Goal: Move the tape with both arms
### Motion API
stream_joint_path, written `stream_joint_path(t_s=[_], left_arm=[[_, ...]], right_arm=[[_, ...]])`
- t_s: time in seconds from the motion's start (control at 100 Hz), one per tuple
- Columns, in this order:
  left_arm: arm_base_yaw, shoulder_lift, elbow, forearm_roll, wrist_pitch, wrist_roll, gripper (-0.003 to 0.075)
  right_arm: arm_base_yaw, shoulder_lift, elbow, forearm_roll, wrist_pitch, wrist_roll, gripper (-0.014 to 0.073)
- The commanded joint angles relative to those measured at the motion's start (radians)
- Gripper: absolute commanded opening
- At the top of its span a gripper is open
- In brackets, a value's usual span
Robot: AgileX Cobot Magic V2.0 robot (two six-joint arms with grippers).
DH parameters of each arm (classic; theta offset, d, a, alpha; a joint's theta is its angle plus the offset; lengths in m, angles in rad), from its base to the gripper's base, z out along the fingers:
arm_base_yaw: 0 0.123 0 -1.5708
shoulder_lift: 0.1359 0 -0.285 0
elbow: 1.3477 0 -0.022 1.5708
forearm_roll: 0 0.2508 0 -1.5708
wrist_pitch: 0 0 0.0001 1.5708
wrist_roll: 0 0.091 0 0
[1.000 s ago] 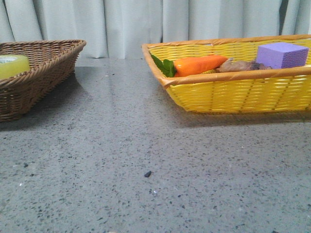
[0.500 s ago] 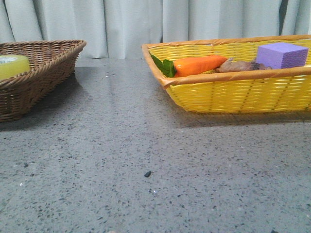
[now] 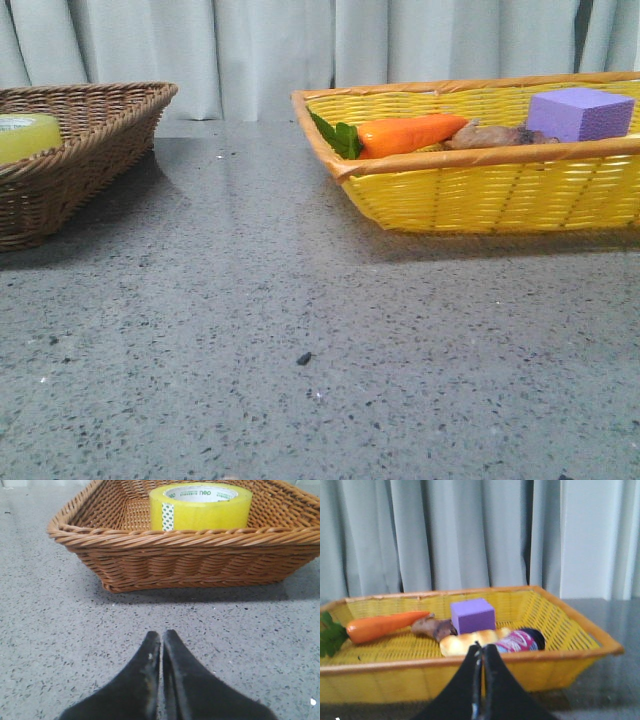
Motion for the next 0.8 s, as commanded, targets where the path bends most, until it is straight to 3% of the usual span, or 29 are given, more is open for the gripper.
stream_joint_path(t_s=[0.0,0.39,0.79], left_arm=[[0.001,-0.029,0.009,-0.001,-0.061,-0.006,-0.002],[0.001,-0.029,0.009,-0.001,-0.061,-0.006,-0.002],[0.001,-0.029,0.009,-0.001,-0.061,-0.006,-0.002]], right_arm=[[-0.019,-0.002,0.021,0.04,0.041,-0.047,-0.0074],[-0.019,-0.017,0.023,0.037,0.357,-0.047,-0.0074],[-0.019,-0.017,0.023,0.037,0.36,-0.047,-0.0074]])
